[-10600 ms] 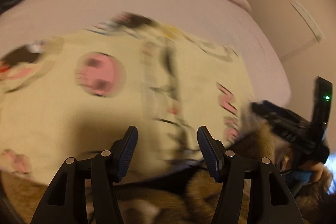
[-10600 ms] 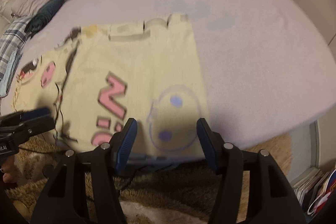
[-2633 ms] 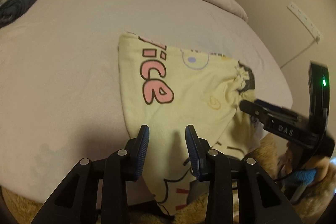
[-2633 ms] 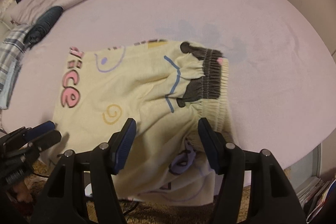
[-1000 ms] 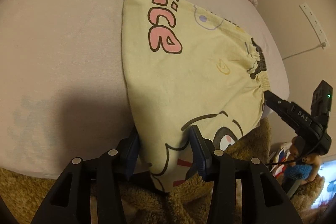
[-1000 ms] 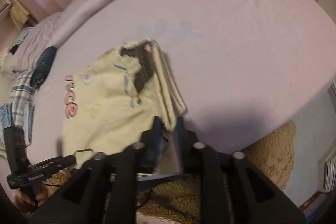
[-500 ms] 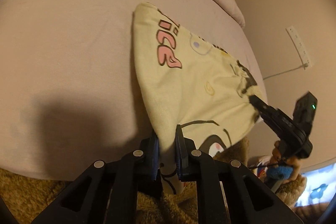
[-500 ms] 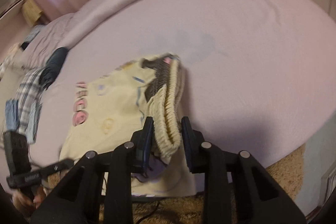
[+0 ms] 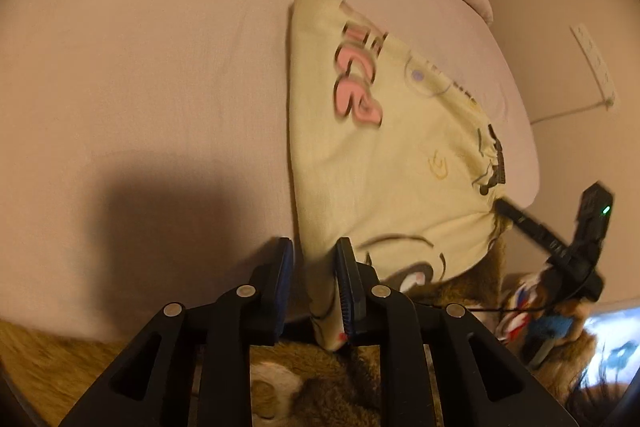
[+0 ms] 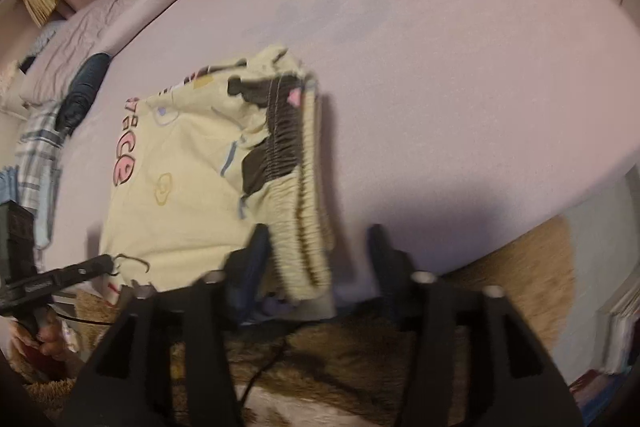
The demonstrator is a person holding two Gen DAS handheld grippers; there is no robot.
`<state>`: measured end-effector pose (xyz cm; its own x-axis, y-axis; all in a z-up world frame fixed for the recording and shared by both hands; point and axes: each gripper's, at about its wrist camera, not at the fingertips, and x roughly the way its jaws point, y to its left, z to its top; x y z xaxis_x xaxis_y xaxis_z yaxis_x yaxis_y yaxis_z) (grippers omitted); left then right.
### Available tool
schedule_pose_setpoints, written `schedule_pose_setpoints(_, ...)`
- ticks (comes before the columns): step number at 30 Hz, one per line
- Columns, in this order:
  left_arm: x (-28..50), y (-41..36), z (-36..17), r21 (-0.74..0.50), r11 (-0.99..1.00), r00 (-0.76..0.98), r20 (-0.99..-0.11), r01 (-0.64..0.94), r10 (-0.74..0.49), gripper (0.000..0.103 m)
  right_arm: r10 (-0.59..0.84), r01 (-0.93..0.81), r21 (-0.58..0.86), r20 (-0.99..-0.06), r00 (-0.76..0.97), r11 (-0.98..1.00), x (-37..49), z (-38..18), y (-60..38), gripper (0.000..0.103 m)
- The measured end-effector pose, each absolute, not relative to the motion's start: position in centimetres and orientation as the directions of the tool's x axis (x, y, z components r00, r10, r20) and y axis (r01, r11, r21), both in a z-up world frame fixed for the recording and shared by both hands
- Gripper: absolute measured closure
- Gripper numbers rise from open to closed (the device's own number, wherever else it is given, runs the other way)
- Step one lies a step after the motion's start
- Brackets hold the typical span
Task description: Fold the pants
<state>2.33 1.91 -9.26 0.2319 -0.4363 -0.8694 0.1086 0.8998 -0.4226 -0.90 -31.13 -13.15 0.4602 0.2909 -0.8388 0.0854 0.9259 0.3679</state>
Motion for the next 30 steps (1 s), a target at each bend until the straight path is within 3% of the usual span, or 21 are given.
schedule_pose_setpoints(5,5.9,1.2,-6.5,-0.292,0.939,0.397,-0.852,0.179,-0.341,0.066,0.274,0.061,0.364,-0.792,0.546,0.929,1.7,-10.5,-33.3,0.041)
schedule_pose_setpoints(9,10.2,0.1,-7.7,-0.351,0.913,0.36,-0.841,0.206,-0.405,0.066,0.299,0.047,0.383,-0.786,0.541,0.923,4.7,-11.2,-32.3,0.041)
schedule_pose_setpoints(13,13.2,-1.8,-9.6,-0.304,0.93,0.327,-0.874,0.208,-0.359,0.066,0.323,0.022,0.386,-0.801,0.504,0.922,6.5,-12.4,-30.4,0.042)
schedule_pose_setpoints(17,15.2,-2.3,-11.0,-0.335,0.921,0.311,-0.869,0.202,-0.384,0.066,0.363,-0.001,0.413,-0.797,0.482,0.911,7.8,-13.4,-29.6,0.042)
schedule_pose_setpoints(18,15.5,-2.1,-11.0,-0.351,0.916,0.314,-0.863,0.193,-0.396,0.066,0.366,-0.002,0.416,-0.799,0.477,0.909,8.1,-13.7,-29.4,0.045)
schedule_pose_setpoints(19,15.7,-1.9,-11.0,-0.358,0.915,0.324,-0.857,0.186,-0.401,0.066,0.369,-0.003,0.417,-0.8,0.473,0.909,8.4,-14.1,-29.4,0.055)
schedule_pose_setpoints(20,15.8,-1.7,-10.9,-0.361,0.914,0.332,-0.852,0.185,-0.404,0.073,0.372,-0.01,0.417,-0.799,0.473,0.909,8.6,-14.2,-29.3,0.062)
schedule_pose_setpoints(23,15.7,-0.5,-10.5,-0.369,0.917,0.361,-0.843,0.153,-0.4,0.086,0.373,-0.027,0.414,-0.787,0.491,0.91,8.7,-13.8,-29.0,0.07)
schedule_pose_setpoints(30,15.4,-0.8,-10.4,-0.312,0.934,0.383,-0.853,0.172,-0.355,0.088,0.363,-0.007,0.414,-0.789,0.495,0.91,9.0,-13.9,-29.2,0.072)
